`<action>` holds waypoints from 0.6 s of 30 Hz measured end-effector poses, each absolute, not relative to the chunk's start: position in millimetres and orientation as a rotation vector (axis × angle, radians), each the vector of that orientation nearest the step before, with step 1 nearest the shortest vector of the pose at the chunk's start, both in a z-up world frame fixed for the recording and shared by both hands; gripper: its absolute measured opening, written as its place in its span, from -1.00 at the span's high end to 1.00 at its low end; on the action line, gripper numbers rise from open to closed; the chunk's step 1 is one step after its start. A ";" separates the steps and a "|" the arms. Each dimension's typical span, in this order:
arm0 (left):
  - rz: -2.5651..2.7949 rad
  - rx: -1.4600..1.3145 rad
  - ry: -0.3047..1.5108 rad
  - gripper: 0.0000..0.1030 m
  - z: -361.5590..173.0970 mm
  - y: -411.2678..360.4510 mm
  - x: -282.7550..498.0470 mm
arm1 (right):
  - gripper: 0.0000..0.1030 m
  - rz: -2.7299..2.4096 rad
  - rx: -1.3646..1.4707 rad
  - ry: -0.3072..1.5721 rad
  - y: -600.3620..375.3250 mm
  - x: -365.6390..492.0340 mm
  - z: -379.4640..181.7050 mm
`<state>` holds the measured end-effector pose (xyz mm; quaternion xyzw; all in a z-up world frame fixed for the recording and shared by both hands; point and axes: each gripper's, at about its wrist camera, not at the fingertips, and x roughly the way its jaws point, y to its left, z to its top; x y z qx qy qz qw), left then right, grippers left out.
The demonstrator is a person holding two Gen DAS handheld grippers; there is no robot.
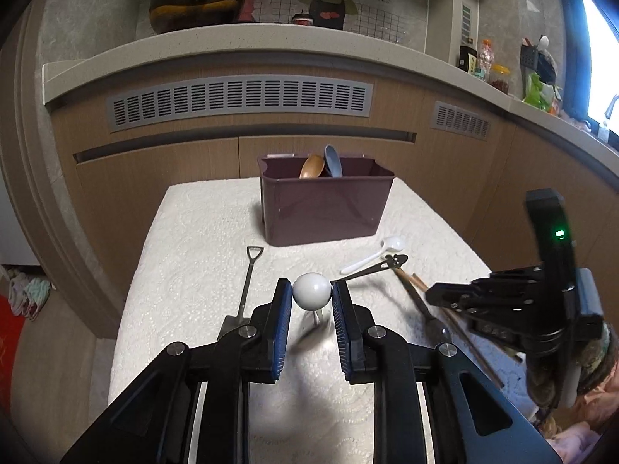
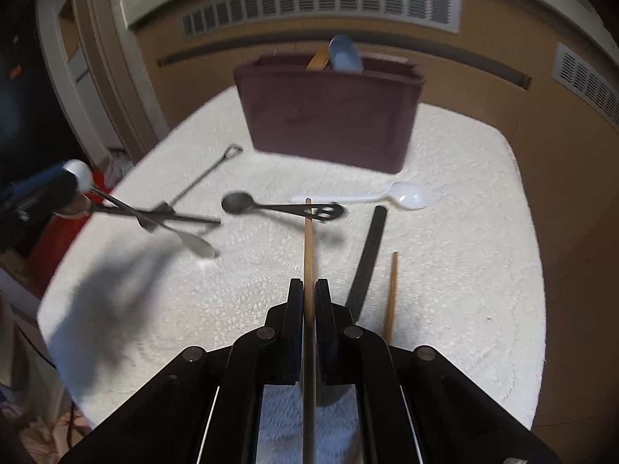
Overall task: Organize utensils
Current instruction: 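Lift the ball-handled spoon and chopstick up over the maroon caddy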
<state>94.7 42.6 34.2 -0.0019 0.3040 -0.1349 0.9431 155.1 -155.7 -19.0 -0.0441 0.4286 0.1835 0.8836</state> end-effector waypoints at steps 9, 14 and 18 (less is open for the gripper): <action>-0.297 -0.001 0.596 0.57 49.4 32.2 92.8 | 0.89 0.391 -0.036 0.775 -173.5 134.1 22.5; -0.314 -0.010 0.570 0.57 62.0 28.1 93.5 | 0.89 0.403 -0.002 0.732 -174.8 132.5 33.0; -0.319 -0.009 0.540 0.57 74.6 25.3 98.5 | 0.89 0.405 0.013 0.694 -176.0 131.6 39.7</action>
